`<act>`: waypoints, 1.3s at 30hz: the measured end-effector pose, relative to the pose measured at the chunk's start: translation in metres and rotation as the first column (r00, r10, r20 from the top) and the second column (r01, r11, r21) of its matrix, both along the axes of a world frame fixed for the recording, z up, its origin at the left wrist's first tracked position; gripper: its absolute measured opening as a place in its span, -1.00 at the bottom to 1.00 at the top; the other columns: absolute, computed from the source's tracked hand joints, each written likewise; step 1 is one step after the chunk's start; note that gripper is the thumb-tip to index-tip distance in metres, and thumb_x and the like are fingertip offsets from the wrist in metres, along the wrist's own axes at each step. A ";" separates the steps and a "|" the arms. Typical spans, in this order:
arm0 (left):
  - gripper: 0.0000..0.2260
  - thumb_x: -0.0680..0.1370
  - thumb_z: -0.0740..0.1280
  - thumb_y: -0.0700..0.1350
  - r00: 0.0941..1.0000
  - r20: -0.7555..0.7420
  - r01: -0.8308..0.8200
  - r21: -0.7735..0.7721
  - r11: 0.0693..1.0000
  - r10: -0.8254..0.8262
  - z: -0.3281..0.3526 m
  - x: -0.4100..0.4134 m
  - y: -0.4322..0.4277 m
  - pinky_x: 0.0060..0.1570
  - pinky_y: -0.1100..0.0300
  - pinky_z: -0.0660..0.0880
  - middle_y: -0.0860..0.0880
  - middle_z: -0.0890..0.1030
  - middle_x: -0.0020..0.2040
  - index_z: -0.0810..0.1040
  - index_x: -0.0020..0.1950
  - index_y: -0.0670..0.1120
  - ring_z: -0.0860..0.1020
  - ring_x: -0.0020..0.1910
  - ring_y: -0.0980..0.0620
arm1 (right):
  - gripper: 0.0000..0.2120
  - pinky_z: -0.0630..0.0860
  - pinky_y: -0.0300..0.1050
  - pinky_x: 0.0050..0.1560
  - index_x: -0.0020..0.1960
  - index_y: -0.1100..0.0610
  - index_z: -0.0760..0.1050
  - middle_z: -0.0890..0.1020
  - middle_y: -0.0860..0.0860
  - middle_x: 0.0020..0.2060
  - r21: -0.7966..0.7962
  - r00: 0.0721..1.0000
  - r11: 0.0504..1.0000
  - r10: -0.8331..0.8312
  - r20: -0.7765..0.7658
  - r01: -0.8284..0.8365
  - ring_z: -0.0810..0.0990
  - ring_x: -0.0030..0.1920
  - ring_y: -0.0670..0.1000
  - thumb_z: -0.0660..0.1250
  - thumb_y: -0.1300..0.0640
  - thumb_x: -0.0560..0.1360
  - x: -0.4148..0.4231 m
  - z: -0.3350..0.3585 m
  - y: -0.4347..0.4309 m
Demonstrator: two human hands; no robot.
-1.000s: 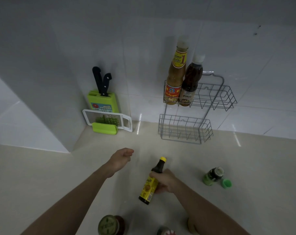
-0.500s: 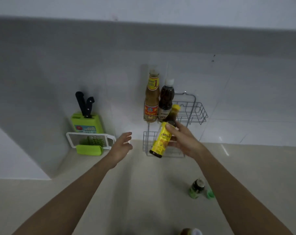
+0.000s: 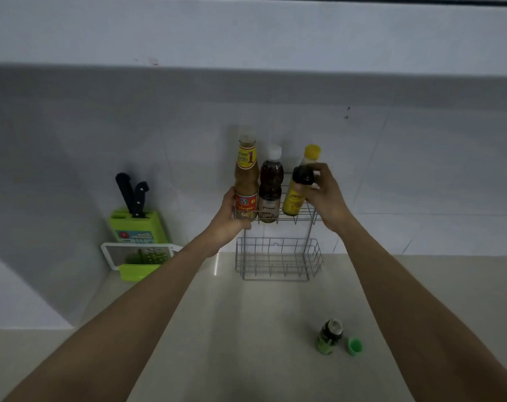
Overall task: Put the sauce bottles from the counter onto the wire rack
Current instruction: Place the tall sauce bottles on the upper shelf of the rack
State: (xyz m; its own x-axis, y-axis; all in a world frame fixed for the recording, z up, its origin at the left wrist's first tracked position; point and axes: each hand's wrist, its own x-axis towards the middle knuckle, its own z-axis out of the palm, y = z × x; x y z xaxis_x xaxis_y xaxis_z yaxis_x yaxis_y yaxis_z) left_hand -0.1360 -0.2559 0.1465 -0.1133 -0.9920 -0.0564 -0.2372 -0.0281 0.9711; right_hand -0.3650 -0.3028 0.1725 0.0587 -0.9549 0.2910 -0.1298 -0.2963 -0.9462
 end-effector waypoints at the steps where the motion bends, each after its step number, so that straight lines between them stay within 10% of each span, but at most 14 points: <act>1: -0.15 0.43 0.32 -0.40 1.000 -0.006 -0.001 -0.005 1.000 0.001 -0.001 -0.001 0.000 0.17 0.16 0.31 0.12 0.33 0.31 -0.03 0.55 0.08 0.33 0.29 0.11 | -0.63 0.56 0.16 0.15 0.15 0.03 0.42 0.58 -0.09 0.04 0.028 0.999 0.999 0.030 -0.035 -0.029 0.56 0.14 0.00 0.46 0.24 0.43 0.002 -0.003 -0.002; 14: -0.08 0.40 0.32 -0.42 1.000 0.025 0.016 0.022 1.000 -0.016 -0.005 -0.002 -0.001 0.14 0.15 0.32 0.08 0.32 0.28 -0.11 0.55 0.09 0.34 0.22 0.11 | -0.55 0.50 0.16 0.26 0.24 -0.04 0.32 0.54 -0.08 0.13 0.107 0.987 0.992 0.083 -0.140 -0.069 0.50 0.18 -0.10 0.46 0.12 0.45 0.008 -0.017 -0.011; 22: -0.04 0.48 0.36 -0.33 0.986 0.145 -0.067 -0.071 0.995 0.077 -0.003 -0.003 0.006 0.08 0.32 0.35 -0.07 0.09 0.57 -0.31 0.54 0.08 0.24 0.29 0.12 | -0.06 0.43 -0.11 0.21 0.47 0.06 0.12 0.47 0.01 0.33 0.115 0.973 0.992 -0.022 -0.231 0.050 0.43 0.23 -0.08 0.58 -0.09 0.28 0.017 -0.022 0.007; 30: -0.45 0.51 0.34 -0.23 0.959 0.253 -0.096 -0.139 0.986 0.129 -0.009 0.031 0.052 0.28 0.23 0.26 -0.04 0.36 0.47 0.29 0.48 0.00 0.32 0.44 -0.04 | -0.50 0.48 -0.14 0.22 0.36 0.03 0.28 0.50 0.01 0.24 -0.190 0.946 0.928 -0.324 0.011 0.320 0.50 0.22 -0.07 0.37 0.06 0.48 0.038 -0.041 0.084; 39: -0.68 0.52 0.30 -0.34 0.951 0.077 -0.303 0.030 0.952 0.300 -0.059 0.117 0.198 0.05 0.29 0.44 -0.03 0.59 0.15 0.56 0.17 0.01 0.53 0.12 0.07 | -0.81 0.58 -0.11 0.05 0.01 0.09 0.59 0.63 0.00 -0.01 -0.020 0.843 0.959 0.239 -0.482 -0.284 0.62 -0.05 -0.05 0.30 0.30 0.47 0.110 -0.097 0.171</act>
State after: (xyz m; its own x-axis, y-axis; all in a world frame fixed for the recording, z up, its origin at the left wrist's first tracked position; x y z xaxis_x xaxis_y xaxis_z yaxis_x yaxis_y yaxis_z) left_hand -0.0194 -0.0582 0.0879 0.1967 -0.9758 -0.0950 -0.2797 -0.1487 0.9485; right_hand -0.2552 -0.1313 0.0752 0.4532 -0.8569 0.2454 -0.4578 -0.4600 -0.7608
